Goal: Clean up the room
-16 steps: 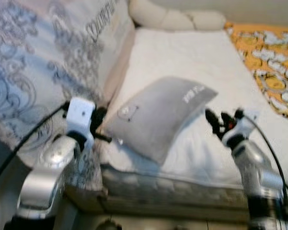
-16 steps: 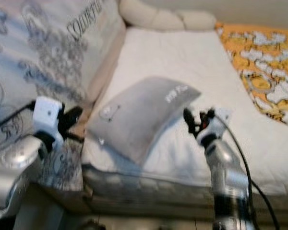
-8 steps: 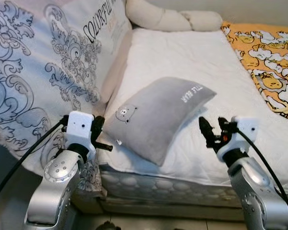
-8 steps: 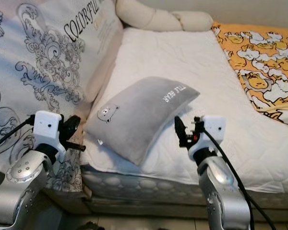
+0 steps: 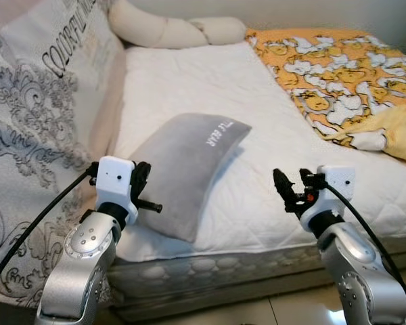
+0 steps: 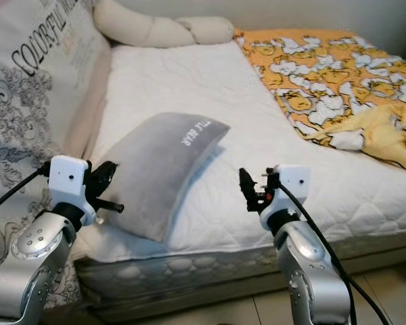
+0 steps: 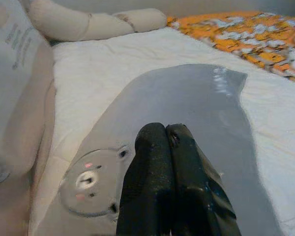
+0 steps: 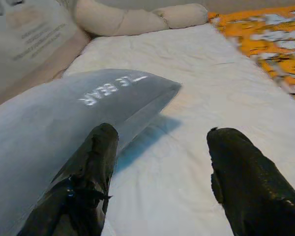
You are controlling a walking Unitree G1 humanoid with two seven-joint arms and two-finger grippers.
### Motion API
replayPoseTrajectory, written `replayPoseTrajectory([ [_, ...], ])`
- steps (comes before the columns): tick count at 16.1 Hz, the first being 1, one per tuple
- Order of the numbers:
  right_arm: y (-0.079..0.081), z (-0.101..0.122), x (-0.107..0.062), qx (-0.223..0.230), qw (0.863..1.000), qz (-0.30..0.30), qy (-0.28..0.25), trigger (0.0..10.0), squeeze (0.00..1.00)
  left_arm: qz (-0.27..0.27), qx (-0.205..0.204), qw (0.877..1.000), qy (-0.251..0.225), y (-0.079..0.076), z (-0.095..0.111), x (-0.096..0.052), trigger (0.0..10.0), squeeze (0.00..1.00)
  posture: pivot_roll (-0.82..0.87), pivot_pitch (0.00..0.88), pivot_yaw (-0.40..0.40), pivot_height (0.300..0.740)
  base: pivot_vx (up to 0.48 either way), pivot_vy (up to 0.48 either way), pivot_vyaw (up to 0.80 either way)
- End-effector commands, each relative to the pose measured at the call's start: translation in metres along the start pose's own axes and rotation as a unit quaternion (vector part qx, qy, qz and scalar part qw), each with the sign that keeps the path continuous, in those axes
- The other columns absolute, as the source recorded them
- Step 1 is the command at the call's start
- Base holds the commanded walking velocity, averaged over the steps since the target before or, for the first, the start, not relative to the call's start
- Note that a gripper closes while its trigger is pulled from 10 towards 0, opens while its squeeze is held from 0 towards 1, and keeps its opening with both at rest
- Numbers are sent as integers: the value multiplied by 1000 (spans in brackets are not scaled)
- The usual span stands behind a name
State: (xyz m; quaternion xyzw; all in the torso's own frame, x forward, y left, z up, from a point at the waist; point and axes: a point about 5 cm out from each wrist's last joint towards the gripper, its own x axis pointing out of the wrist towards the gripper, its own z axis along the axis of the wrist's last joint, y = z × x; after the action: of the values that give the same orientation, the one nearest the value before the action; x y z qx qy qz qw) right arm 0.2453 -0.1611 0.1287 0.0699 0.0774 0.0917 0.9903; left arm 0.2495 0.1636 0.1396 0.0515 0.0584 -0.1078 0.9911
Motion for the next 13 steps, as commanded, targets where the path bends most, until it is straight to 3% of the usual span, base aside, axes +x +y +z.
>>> replayPoseTrajectory([
  [1, 5, 1, 2, 2, 1000, 13, 3, 10000, 0, 12, 7, 1000, -9, 4, 4, -3, 10000, 0, 45, 0, -23, 740, 277, 0, 0],
  [3, 6, 0, 4, -3, 1000, 18, 7, 10000, 0, 14, 9, 1000, -9, 6, 5, -3, 10000, 0, 54, 0, -26, 740, 281, 0, 0],
  [5, 6, -3, 5, -66, 997, 23, 21, 10000, 0, 16, 9, 1000, -9, 7, 5, -4, 10000, 0, 59, 0, -28, 740, 281, 0, 400],
  [7, 1, -5, 3, -1, 1000, -2, 18, 10000, 0, 15, 9, 1000, -9, 8, 5, -5, 10000, 0, 59, 0, -28, 740, 285, 0, 400],
  [9, 2, -3, 3, -18, 1000, 8, 10, 10000, 0, 11, 10, 1000, -8, 7, 5, -5, 10000, 0, 54, 0, -22, 740, 283, 0, 0],
  [11, 6, -5, 1, -2, 1000, 18, 14, 10000, 0, 5, 10, 1000, -8, 5, 4, -5, 10000, 0, 52, 0, -18, 740, 285, 0, -784],
  [13, 8, -5, 1, -15, 1000, 21, 15, 10000, 0, 2, 10, 1000, -8, 5, 4, -5, 10000, 0, 49, 0, -15, 740, 283, 0, -400],
])
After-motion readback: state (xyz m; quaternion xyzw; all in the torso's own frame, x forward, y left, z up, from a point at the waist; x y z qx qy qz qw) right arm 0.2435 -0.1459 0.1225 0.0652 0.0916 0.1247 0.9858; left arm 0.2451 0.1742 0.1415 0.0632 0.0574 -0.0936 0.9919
